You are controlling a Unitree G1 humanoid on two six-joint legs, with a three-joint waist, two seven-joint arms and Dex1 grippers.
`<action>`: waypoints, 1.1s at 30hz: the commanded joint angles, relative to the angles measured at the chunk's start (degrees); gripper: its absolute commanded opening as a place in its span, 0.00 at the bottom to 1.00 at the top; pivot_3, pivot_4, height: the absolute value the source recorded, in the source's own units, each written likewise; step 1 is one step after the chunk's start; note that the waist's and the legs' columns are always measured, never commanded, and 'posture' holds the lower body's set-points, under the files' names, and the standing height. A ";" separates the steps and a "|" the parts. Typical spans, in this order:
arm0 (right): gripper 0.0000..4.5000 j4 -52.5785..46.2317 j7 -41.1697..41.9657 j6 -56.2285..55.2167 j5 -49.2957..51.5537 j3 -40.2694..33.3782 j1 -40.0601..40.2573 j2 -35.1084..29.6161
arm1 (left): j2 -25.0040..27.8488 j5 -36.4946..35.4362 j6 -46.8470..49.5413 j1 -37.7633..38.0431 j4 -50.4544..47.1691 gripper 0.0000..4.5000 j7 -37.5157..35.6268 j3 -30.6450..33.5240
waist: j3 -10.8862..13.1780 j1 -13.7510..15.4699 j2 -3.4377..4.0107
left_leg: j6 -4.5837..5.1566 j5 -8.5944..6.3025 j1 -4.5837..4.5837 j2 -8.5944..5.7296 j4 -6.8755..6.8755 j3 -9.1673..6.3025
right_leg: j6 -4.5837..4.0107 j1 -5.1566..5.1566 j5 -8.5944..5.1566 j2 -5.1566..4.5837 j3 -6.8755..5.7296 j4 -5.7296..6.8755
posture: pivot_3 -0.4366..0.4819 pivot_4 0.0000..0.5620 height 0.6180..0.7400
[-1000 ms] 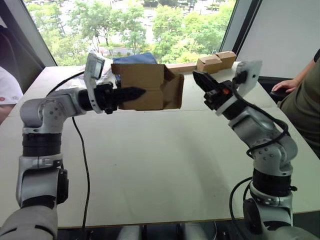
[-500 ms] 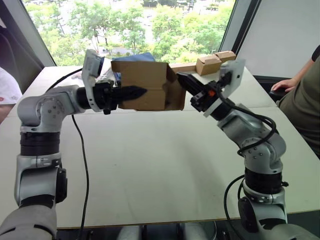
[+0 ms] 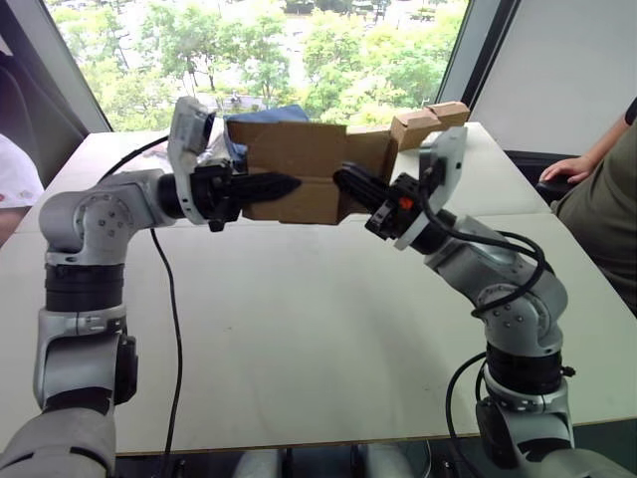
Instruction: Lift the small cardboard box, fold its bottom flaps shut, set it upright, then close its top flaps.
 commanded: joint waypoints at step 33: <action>0.02 -5.67 10.95 1.53 -0.92 -1.82 8.10 -17.86 | -0.45 -0.77 -2.11 -2.19 -0.07 0.00 0.13 -0.27 | 0.02 0.19 -0.04 | 0.03 -0.02 -0.01 0.01 0.04 0.01 | 0.01 0.00 -0.01 -0.01 0.01 -0.04 | 0.48 0.27 1.00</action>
